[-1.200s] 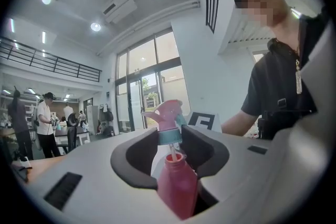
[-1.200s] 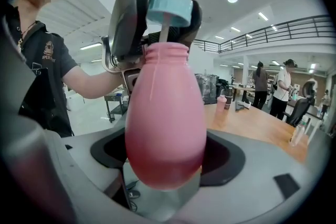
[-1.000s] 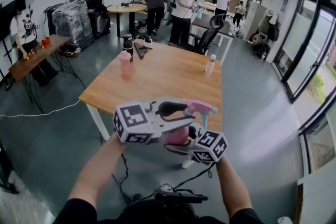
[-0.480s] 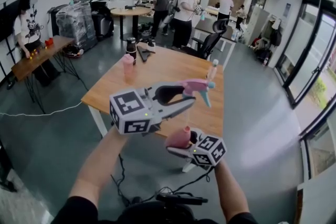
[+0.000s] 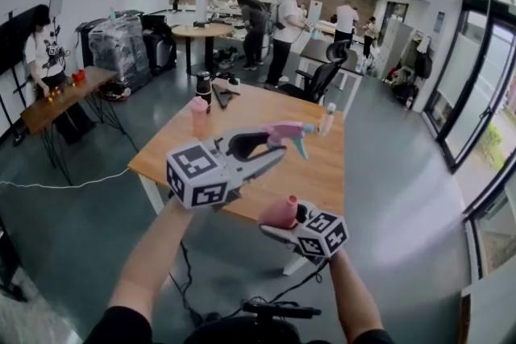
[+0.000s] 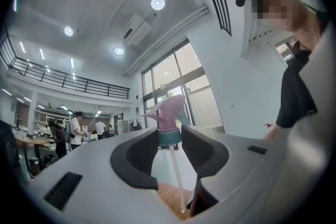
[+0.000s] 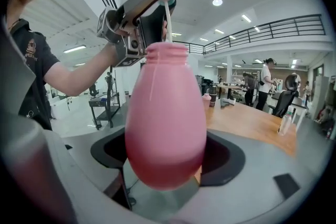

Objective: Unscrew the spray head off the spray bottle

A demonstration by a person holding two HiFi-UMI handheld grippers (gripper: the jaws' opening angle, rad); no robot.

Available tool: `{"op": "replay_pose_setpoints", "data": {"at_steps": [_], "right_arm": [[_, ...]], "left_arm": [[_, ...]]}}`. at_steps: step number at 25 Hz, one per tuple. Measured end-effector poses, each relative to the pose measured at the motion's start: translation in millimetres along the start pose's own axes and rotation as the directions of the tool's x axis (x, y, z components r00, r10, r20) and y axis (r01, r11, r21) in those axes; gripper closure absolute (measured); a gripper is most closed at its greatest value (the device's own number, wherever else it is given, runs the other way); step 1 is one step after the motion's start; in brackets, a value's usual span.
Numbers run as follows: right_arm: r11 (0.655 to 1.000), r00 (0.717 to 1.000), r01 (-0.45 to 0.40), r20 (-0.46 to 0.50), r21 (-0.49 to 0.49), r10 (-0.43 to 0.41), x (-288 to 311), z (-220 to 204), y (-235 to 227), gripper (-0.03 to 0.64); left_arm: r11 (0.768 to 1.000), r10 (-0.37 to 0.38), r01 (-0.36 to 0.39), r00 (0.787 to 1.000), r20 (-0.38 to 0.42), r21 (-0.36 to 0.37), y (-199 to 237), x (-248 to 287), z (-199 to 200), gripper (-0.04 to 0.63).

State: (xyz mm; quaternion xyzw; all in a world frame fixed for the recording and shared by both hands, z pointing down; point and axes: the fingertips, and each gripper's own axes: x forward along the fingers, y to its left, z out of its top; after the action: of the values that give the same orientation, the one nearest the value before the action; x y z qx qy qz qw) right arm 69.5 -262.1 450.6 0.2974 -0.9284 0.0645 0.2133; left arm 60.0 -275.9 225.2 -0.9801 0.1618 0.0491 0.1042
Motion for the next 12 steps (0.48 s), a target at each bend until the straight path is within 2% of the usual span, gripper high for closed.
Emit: {"op": "replay_pose_setpoints", "data": {"at_steps": [4,12], "right_arm": [[0.999,0.999,0.038,0.036,-0.008,-0.038,-6,13,-7,0.219],[0.992,0.985,0.121,0.122,0.031,-0.124,-24,32,-20,0.219]], "left_arm": [[0.998,0.067,-0.067,0.996,-0.061,0.008,13,-7,-28,0.454],[0.982,0.167,-0.175,0.980,-0.104,-0.071,25,-26,-76,0.454]]}}
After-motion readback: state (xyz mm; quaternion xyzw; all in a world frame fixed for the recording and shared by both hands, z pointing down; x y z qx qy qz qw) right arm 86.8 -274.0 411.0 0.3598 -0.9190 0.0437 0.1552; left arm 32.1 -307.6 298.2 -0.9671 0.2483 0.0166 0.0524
